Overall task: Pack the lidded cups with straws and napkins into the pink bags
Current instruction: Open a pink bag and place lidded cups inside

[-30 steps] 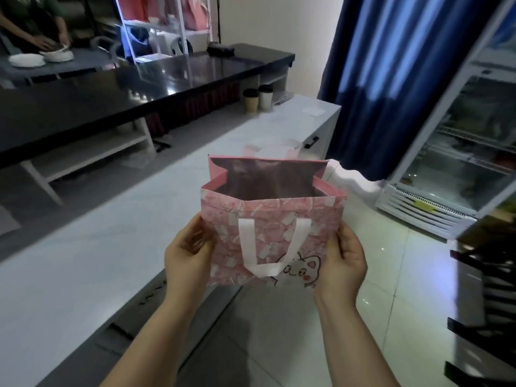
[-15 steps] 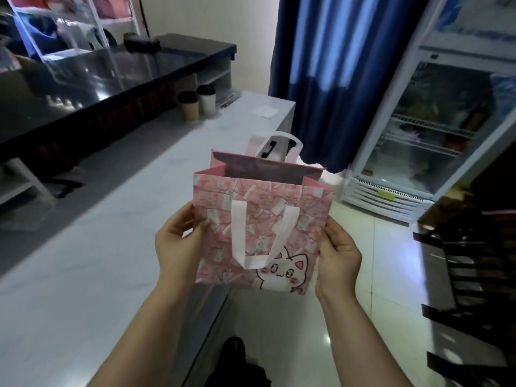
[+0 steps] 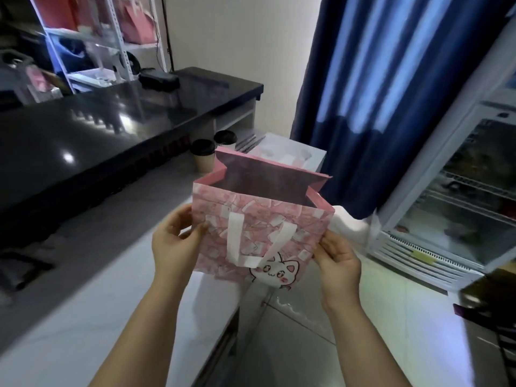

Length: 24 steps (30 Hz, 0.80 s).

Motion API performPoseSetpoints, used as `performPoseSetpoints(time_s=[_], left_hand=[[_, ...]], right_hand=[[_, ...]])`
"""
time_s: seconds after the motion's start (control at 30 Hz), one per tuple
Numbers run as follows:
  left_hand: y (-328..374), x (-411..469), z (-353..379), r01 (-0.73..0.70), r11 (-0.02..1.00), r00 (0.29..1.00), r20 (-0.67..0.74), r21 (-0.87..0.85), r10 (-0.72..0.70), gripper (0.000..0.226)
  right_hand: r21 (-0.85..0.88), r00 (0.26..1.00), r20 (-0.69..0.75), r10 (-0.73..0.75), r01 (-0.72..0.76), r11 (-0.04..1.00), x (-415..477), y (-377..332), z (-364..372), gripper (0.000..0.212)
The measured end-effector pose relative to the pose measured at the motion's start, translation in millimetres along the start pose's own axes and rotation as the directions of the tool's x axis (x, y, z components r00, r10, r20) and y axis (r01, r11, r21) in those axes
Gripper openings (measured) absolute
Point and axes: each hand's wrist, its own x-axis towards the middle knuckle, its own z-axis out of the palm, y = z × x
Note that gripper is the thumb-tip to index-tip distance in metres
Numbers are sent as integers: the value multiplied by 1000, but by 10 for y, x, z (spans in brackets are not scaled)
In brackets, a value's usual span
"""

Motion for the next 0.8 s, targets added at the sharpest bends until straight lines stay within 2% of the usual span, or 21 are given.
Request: performPoseSetpoints(time_s=[0.17, 0.33, 0.5, 0.63, 0.8], left_hand=[[-125, 476, 171, -1, 999, 998, -66, 41, 4, 47], [-206, 744, 346, -16, 995, 960, -277, 99, 43, 50], [-273, 665, 526, 35, 975, 880, -470, 218, 73, 51], [-335, 474, 665, 89, 957, 773, -624, 277, 109, 55], [-485, 164, 876, 247, 917, 687, -724, 313, 62, 60]], right_hand=[[50, 992, 116, 40, -46, 998, 740, 193, 376, 30], [-12, 922, 373, 102, -105, 994, 1578, 293, 700, 26], [-26, 860, 500, 96, -96, 995, 2134, 382, 987, 36], [-53, 751, 636, 180, -190, 980, 2279, 591, 1162, 42], [-185, 651, 716, 253, -172, 968, 2414, 907, 1151, 40]])
